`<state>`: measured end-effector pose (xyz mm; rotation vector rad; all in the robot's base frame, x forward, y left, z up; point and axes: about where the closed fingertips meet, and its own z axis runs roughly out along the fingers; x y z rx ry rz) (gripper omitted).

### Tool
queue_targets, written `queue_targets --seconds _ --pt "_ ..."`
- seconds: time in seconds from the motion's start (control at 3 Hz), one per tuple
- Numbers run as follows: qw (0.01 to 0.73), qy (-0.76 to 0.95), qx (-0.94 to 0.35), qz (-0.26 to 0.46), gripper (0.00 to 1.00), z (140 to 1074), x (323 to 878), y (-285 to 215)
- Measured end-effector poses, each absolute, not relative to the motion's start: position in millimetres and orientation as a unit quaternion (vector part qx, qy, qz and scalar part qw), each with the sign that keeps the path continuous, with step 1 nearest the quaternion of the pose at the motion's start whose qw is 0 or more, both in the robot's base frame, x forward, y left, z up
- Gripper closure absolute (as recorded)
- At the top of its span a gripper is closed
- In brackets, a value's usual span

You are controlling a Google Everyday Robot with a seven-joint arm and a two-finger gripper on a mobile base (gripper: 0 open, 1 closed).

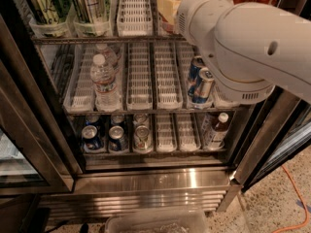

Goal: Pick coke can from top shelf of fridge

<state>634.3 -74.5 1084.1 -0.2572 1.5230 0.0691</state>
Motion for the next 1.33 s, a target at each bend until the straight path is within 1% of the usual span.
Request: queue_targets --seconds 0.33,0.67,1.33 --pt "0.714 0.689 -0.114 0.043 1.0 1085.6 635.2 -72.9" --pt "0.714 0.689 -0.114 0.043 1.0 1085.9 635.1 -72.8" --pt "0.749 0.649 -0.108 0.077 1.0 1147.9 619.4 -60.2"
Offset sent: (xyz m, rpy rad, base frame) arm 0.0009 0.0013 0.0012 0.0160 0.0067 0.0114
